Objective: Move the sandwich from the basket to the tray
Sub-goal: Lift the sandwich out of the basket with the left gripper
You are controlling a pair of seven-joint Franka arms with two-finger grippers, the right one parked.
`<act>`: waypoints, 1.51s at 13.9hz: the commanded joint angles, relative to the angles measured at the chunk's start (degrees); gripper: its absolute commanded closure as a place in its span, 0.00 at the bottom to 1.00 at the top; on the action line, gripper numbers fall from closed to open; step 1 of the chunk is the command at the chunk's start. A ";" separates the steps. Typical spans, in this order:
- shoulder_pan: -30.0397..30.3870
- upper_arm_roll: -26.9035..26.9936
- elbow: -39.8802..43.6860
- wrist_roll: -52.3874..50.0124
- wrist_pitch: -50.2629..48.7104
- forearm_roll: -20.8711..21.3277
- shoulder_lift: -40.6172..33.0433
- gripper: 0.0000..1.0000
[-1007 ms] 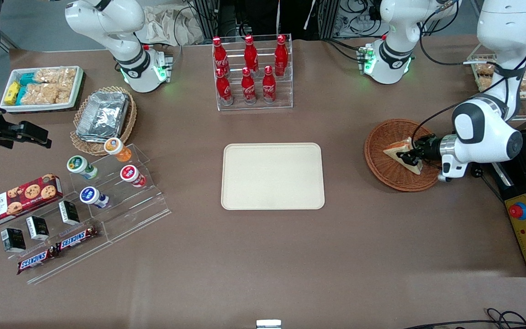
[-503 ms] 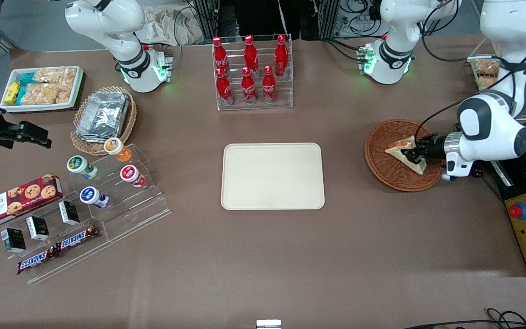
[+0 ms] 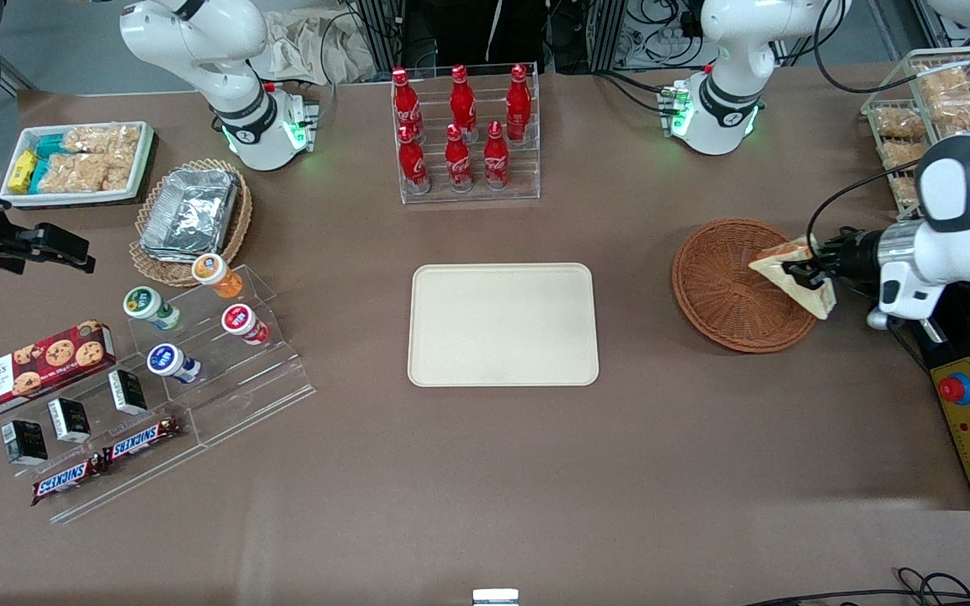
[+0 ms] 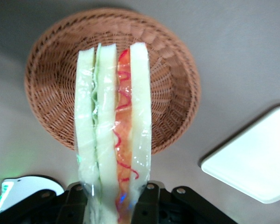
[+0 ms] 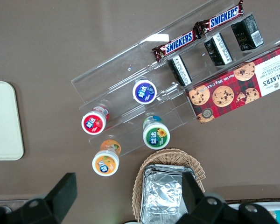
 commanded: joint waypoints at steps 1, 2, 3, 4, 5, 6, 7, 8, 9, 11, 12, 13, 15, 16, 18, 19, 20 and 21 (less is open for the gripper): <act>-0.32 -0.73 7.22 -1.11 -4.47 1.43 0.01 0.66; -0.41 -1.43 8.55 -1.02 -4.74 1.43 -0.25 0.66; -0.33 -3.00 9.34 -0.94 -4.74 1.43 -0.43 0.66; -0.41 -4.23 9.87 -0.94 -4.74 1.43 -0.34 0.66; -0.41 -6.33 10.05 -0.85 -4.66 1.43 -0.34 0.66; -0.33 -8.27 10.05 -0.85 -4.57 1.43 -0.25 0.66; -0.33 -10.29 10.05 -0.93 -4.13 1.43 0.01 0.66; -0.41 -12.49 10.05 -1.02 -3.78 1.43 0.36 0.66; -0.41 -14.51 10.05 -1.20 -2.73 1.34 0.97 0.66; -0.41 -19.16 10.05 -1.73 0.25 1.16 2.72 0.66; -0.41 -20.84 9.97 -2.42 2.01 1.34 3.69 0.66; -0.41 -22.16 9.97 -2.86 3.50 1.34 4.92 0.66; -0.41 -25.15 9.53 -3.13 6.14 1.43 7.38 0.66; -0.50 -26.21 9.35 -3.05 7.46 1.51 8.52 0.66; -0.50 -28.93 9.26 -3.22 9.84 3.78 11.77 0.66; -0.50 -30.25 9.26 -4.00 11.15 5.63 13.35 0.66; -0.50 -31.48 9.26 -5.40 12.91 6.78 14.76 0.66; -0.50 -32.36 9.26 -6.46 14.40 8.18 16.08 0.66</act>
